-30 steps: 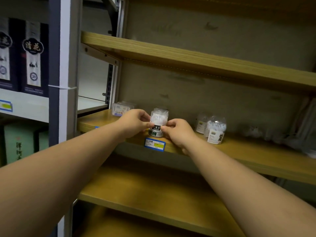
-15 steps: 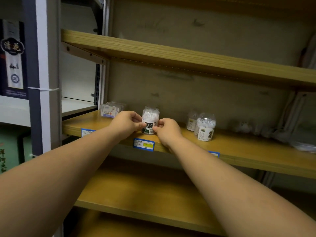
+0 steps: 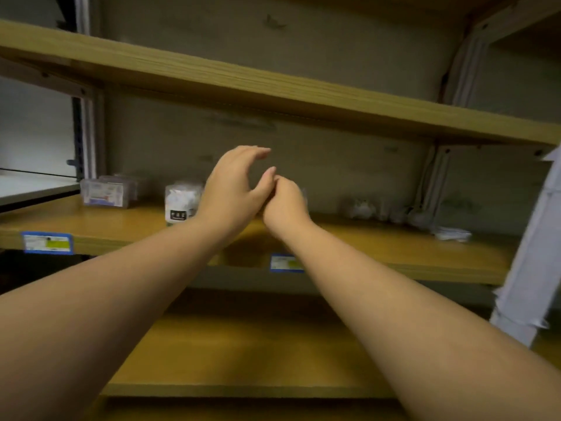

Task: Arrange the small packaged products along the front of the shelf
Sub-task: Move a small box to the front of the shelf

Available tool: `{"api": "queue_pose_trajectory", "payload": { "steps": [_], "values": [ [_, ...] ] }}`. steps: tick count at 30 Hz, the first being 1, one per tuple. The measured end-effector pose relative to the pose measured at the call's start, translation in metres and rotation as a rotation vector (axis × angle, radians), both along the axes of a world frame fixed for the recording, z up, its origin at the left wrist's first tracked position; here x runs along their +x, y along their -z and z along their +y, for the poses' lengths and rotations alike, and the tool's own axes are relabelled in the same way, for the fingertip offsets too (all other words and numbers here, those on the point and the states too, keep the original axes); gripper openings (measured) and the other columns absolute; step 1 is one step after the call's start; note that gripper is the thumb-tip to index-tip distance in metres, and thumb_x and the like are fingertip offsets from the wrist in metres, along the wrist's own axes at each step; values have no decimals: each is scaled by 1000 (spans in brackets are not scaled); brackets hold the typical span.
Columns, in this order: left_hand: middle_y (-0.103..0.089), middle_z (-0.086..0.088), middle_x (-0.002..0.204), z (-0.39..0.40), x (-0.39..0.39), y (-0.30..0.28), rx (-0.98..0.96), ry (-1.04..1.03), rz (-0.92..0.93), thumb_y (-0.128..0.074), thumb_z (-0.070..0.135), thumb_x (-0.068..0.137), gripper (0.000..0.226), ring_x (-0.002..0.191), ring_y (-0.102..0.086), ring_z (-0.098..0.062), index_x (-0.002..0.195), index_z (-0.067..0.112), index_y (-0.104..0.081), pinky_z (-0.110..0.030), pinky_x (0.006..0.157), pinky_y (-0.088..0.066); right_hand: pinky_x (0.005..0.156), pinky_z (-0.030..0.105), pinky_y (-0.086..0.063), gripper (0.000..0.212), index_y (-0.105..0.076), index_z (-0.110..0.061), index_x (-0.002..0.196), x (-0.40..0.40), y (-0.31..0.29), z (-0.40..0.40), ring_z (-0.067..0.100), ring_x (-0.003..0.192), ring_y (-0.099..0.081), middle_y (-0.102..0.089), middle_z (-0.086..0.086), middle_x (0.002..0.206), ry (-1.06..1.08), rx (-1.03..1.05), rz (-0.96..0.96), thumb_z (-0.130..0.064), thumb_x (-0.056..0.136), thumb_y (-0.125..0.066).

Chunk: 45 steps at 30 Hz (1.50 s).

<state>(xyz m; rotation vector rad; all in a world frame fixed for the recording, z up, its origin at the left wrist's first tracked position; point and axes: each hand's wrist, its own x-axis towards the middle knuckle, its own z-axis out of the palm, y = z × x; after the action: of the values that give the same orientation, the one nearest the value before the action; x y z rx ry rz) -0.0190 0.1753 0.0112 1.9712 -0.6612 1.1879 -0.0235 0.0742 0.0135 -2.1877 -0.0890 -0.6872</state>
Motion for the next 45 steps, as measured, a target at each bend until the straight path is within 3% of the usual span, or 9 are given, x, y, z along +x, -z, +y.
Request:
{"api": "queue_pose_trajectory", "payload": {
  "steps": [2,6,13,22,27,32,36,41,45],
  "values": [
    [-63,1,127,-48,5,-12,8,94,44,-57,28,96,37,119,-57,-13,130,16,-61,-29,101,-46,73,28,-47,10,-60,-19,104,2,-15,-41,22,96,-62,-61,-3,92,84,-65,-6,-16,96,-55],
    [-61,-2,131,-145,21,-17,110,159,209,-52,25,99,38,121,-56,-15,136,16,-56,-28,101,-43,91,36,-51,25,-64,-19,120,10,-16,-136,24,108,-61,-64,4,119,198,-170,-84,-18,97,-53],
    [-63,-13,132,-312,57,5,130,189,580,-54,16,96,37,123,-57,-30,131,8,-61,-33,102,-43,92,38,-48,27,-66,-9,117,35,4,-313,35,119,-57,-62,15,126,476,-237,142,-19,95,-54],
    [-63,-13,129,-416,69,16,324,238,814,-52,13,97,37,117,-59,-30,133,13,-60,-34,94,-47,116,49,-27,57,-41,-6,143,59,23,-397,37,141,-25,-26,20,154,826,270,288,-23,92,-56],
    [-67,-12,119,-428,71,13,325,296,863,-54,17,96,30,110,-61,-29,123,12,-67,-30,85,-45,88,37,-46,36,-53,-1,132,54,17,-414,33,123,-53,-52,17,135,792,282,297,-11,97,-54],
    [-67,-9,107,-422,75,12,-33,310,959,-57,27,98,28,96,-62,-26,115,8,-67,-35,82,-50,94,42,-49,35,-59,0,124,52,20,-406,35,121,-54,-52,16,135,756,284,179,-10,90,-63],
    [-68,-11,102,-399,82,13,-234,324,933,-61,22,94,20,91,-67,-28,109,10,-63,-40,84,-57,96,45,-53,35,-58,-15,126,51,21,-402,31,117,-60,-59,8,128,569,423,-41,-3,92,-56],
    [-67,-7,86,-358,83,11,-295,459,987,-60,16,92,25,67,-62,-19,114,7,-64,-34,67,-54,93,34,-52,30,-60,-22,126,51,20,-383,21,113,-61,-63,2,123,257,446,-206,-12,99,-50],
    [-70,-8,85,-327,69,8,-382,499,1018,-61,16,96,24,65,-64,-14,116,3,-62,-37,81,-59,93,29,-49,29,-65,-18,122,52,7,-354,17,110,-60,-65,2,121,132,403,-278,-7,98,-51]
  ]
}}
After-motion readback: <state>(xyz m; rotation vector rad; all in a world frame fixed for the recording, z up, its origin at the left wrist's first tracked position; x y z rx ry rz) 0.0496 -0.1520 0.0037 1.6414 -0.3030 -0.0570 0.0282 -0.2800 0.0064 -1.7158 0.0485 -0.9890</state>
